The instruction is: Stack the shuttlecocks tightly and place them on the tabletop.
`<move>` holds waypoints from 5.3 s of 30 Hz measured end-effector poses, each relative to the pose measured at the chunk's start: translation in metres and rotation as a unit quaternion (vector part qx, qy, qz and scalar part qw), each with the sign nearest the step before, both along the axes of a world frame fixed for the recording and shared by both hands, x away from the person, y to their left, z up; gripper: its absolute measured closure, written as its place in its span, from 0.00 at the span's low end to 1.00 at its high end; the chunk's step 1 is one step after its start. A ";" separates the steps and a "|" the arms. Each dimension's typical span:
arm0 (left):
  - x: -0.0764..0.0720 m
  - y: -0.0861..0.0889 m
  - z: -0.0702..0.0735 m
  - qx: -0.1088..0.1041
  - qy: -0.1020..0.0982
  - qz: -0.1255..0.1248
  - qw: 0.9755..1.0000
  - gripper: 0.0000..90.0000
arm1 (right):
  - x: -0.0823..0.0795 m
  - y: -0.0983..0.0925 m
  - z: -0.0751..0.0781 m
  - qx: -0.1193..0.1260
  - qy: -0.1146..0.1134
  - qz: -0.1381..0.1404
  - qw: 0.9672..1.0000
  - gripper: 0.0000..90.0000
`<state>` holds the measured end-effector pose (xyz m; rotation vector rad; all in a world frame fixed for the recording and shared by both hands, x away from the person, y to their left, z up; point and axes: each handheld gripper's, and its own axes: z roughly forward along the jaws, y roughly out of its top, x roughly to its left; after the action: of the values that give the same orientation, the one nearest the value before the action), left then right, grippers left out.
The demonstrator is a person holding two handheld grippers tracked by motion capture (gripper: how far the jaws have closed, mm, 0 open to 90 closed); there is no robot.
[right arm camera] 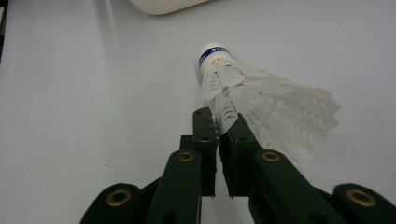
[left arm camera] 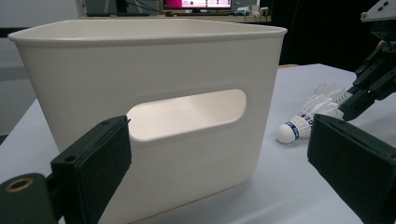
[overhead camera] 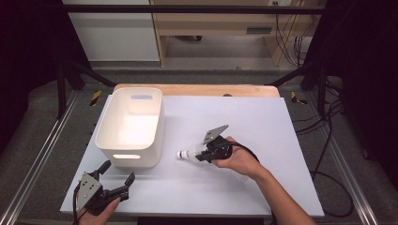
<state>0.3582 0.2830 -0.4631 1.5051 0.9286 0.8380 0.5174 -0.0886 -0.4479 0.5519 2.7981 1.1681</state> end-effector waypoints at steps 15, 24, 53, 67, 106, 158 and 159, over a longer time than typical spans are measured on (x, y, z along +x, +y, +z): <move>0.000 0.000 0.000 0.002 0.000 -0.001 1.000 0.07 | -0.009 -0.004 0.008 -0.016 -0.004 -0.030 0.999 0.62; 0.000 0.000 0.000 0.002 0.000 0.000 1.000 0.07 | -0.012 -0.008 0.014 -0.010 -0.009 -0.045 0.999 0.52; 0.000 0.000 0.000 0.003 -0.001 -0.001 1.000 0.07 | -0.017 -0.018 0.020 -0.002 -0.016 -0.058 0.998 0.41; 0.000 0.000 0.000 0.003 0.000 0.000 1.000 0.07 | -0.029 -0.031 0.033 0.014 -0.056 -0.122 0.991 0.17; 0.000 0.001 -0.002 0.007 0.003 0.004 1.000 0.07 | -0.113 -0.095 0.014 0.030 -0.105 -0.210 0.971 0.88; 0.001 -0.001 -0.003 0.009 0.007 0.003 1.000 0.07 | -0.121 -0.198 -0.029 0.019 -0.076 -0.363 0.928 1.00; 0.001 0.000 -0.003 0.009 0.007 0.003 1.000 0.07 | -0.121 -0.199 -0.029 0.020 -0.073 -0.365 0.928 1.00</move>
<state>0.3587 0.2825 -0.4660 1.5265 0.9377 0.8432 0.3968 -0.2873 -0.4773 1.2941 2.1117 1.0232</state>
